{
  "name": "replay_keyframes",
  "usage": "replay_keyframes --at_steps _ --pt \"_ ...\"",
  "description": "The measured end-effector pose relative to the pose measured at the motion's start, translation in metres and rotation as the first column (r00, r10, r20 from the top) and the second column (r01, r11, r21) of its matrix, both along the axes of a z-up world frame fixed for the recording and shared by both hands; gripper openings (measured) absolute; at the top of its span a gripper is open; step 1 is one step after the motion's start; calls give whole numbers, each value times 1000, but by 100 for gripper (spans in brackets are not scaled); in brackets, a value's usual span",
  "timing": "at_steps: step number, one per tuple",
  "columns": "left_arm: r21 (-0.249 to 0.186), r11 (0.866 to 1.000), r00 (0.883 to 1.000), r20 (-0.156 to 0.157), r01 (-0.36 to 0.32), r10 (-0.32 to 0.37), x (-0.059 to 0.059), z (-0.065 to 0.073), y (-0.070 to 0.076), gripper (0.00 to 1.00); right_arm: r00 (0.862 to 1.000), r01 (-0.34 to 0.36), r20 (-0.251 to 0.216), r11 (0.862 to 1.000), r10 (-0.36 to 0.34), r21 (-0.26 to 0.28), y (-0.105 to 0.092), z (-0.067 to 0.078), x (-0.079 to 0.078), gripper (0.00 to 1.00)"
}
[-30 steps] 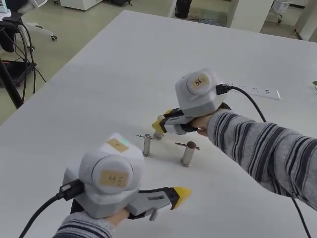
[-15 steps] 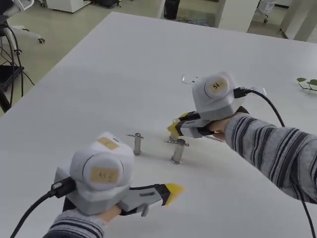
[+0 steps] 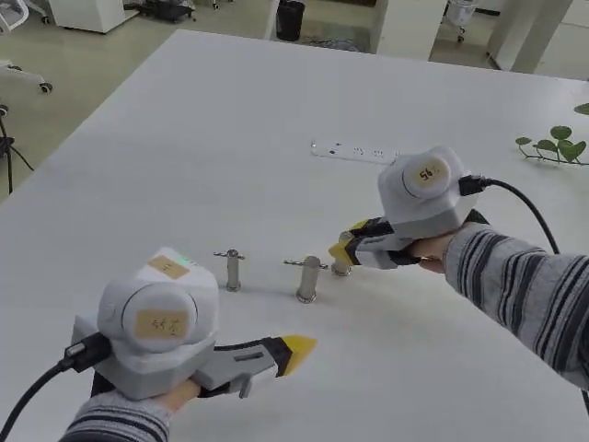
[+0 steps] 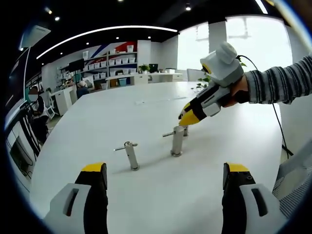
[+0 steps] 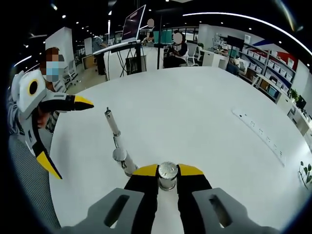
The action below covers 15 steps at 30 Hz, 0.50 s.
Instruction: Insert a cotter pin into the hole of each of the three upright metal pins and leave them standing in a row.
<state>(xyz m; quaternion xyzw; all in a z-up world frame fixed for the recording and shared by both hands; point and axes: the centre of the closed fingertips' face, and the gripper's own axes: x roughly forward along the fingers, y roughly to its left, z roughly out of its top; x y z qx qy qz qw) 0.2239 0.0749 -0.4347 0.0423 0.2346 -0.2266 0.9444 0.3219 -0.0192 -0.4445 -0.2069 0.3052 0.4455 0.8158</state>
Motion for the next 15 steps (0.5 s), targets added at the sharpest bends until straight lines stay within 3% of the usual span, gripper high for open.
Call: replay_keyframes --at_steps 7,12,15 --pt "5 1000 1000 13 18 -18 -1 1 -4 98 1000 30 -2 999 -30 11 -18 4 -12 9" --pt "-19 999 999 47 29 -28 0 10 -8 99 999 37 -8 999 -37 7 -28 4 -26 9" --pt "-16 999 998 42 38 -37 -1 9 -10 99 999 42 -12 999 -42 12 -31 4 -32 9"
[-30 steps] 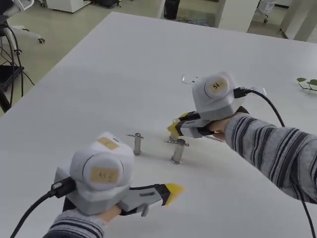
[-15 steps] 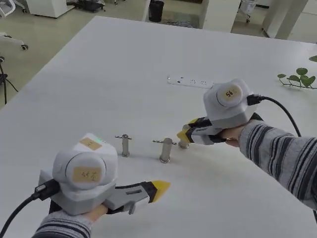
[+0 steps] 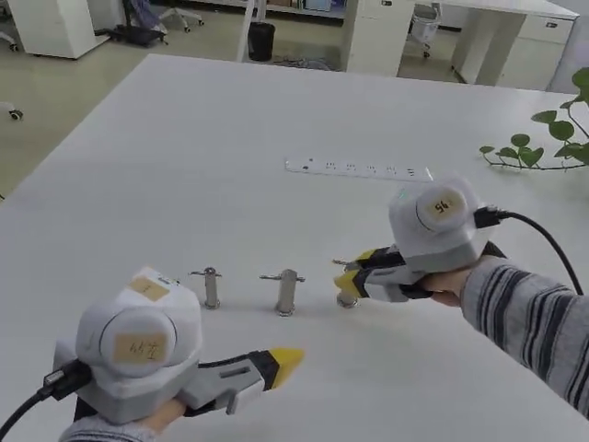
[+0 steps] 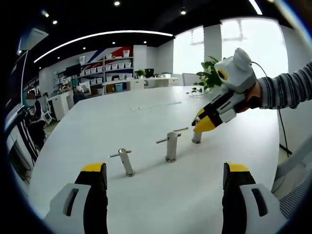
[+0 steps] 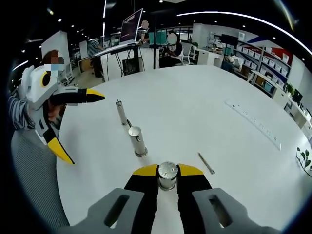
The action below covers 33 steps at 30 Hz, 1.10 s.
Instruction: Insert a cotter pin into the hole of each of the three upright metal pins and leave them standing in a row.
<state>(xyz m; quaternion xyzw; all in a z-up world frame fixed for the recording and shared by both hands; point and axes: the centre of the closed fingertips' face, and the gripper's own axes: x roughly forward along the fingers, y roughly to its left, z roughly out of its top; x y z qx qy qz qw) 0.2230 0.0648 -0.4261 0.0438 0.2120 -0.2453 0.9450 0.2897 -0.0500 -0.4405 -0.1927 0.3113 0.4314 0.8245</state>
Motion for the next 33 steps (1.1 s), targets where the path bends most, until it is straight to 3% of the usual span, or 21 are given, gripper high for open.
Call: replay_keyframes --at_steps 17,33 --pt "4 1000 1000 -9 21 -21 -3 -1 -5 98 999 10 -34 999 -9 31 7 -7 -37 9" --pt "13 1000 1000 -14 12 -12 -3 -3 -2 98 1000 -1 -25 998 2 60 28 -13 -46 9"
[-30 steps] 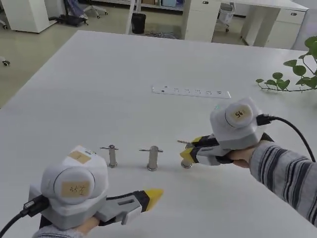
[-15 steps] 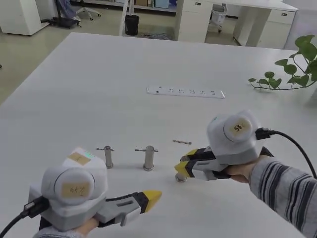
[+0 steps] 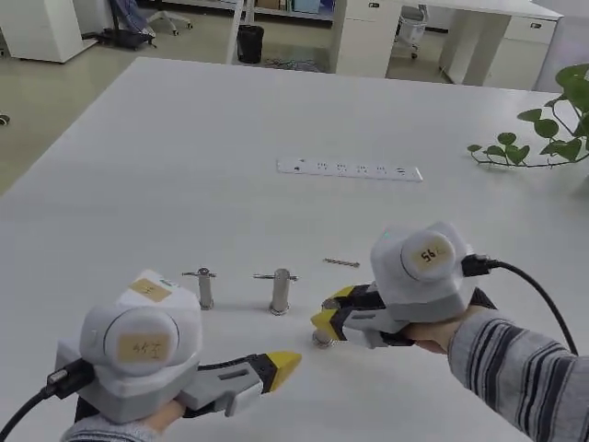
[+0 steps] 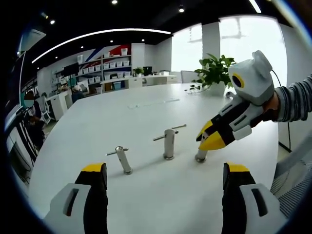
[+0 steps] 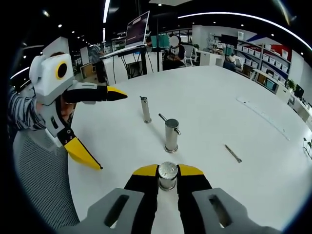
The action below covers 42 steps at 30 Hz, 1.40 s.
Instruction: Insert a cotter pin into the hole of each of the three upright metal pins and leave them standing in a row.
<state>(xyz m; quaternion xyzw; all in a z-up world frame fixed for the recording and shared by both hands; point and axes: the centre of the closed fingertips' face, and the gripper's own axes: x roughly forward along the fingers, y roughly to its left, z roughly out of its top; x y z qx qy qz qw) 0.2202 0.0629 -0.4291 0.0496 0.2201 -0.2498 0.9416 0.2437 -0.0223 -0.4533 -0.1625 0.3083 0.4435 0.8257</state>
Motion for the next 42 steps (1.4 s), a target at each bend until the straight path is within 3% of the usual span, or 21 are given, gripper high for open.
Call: replay_keyframes --at_steps 14,18,24,36,42 --pt "5 1000 1000 -8 1 -1 0 -2 -1 98 1000 -2 29 1000 2 18 4 -2 -4 9" --pt "6 1000 1000 -7 4 -3 0 -2 -1 98 1000 0 14 1000 -1 29 5 -2 -4 10" --pt "1 1000 1000 -5 5 -5 0 -1 -2 98 1000 -26 2 999 26 38 5 -2 -12 23" --pt "-3 1000 1000 -4 12 -12 -1 -1 -4 98 995 -96 9 995 96 2 -20 13 -19 28" --pt "-4 1000 1000 -2 16 -16 -1 0 -6 98 991 -130 4 989 130 -72 -41 13 -10 27"
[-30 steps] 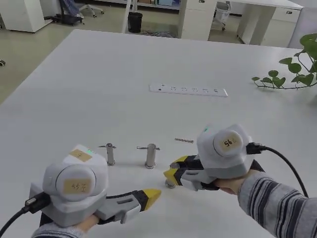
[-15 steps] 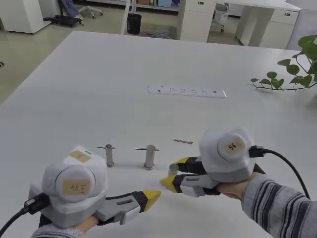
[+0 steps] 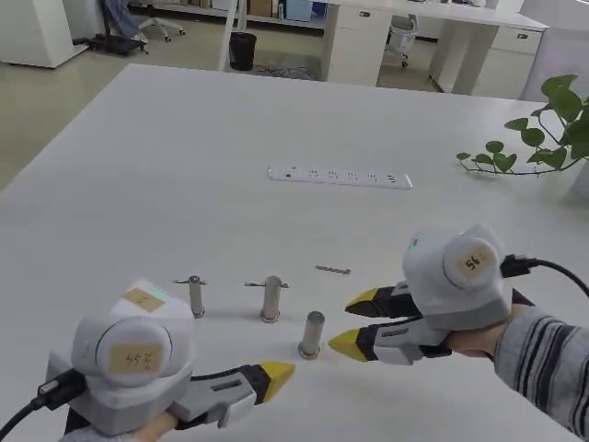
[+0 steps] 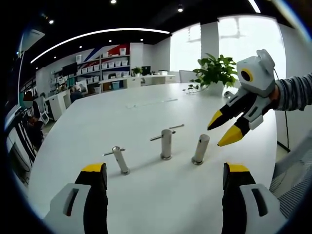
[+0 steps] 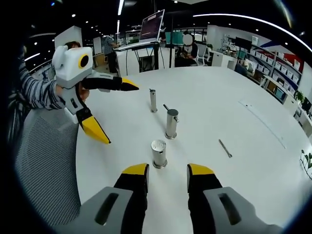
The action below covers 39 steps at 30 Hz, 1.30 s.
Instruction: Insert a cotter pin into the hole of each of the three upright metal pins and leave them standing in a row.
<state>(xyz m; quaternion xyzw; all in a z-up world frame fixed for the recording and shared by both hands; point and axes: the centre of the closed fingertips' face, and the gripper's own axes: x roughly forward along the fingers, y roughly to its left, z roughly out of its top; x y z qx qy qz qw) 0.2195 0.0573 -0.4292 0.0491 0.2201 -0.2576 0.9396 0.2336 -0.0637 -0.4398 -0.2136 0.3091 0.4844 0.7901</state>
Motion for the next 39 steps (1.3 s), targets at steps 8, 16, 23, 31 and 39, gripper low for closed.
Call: replay_keyframes --at_steps 8,16,23,31,39 --pt "-2 1000 1000 -3 6 -6 -1 0 -2 98 1000 -12 2 997 12 -73 -15 -1 30 25" --pt "-3 1000 1000 -3 22 -22 -2 1 -6 98 999 -43 -4 990 43 -134 -16 -7 59 22" --pt "-8 999 999 -9 31 -31 -4 0 -8 98 998 -9 -62 986 -2 -169 -15 -21 83 18" --pt "-7 999 999 -18 37 -37 -5 -3 -9 98 998 -39 -51 971 28 -237 -10 -33 108 15" --pt "-7 999 999 -25 37 -37 -5 -5 -8 97 997 -52 -74 956 32 -289 -14 -47 122 9"
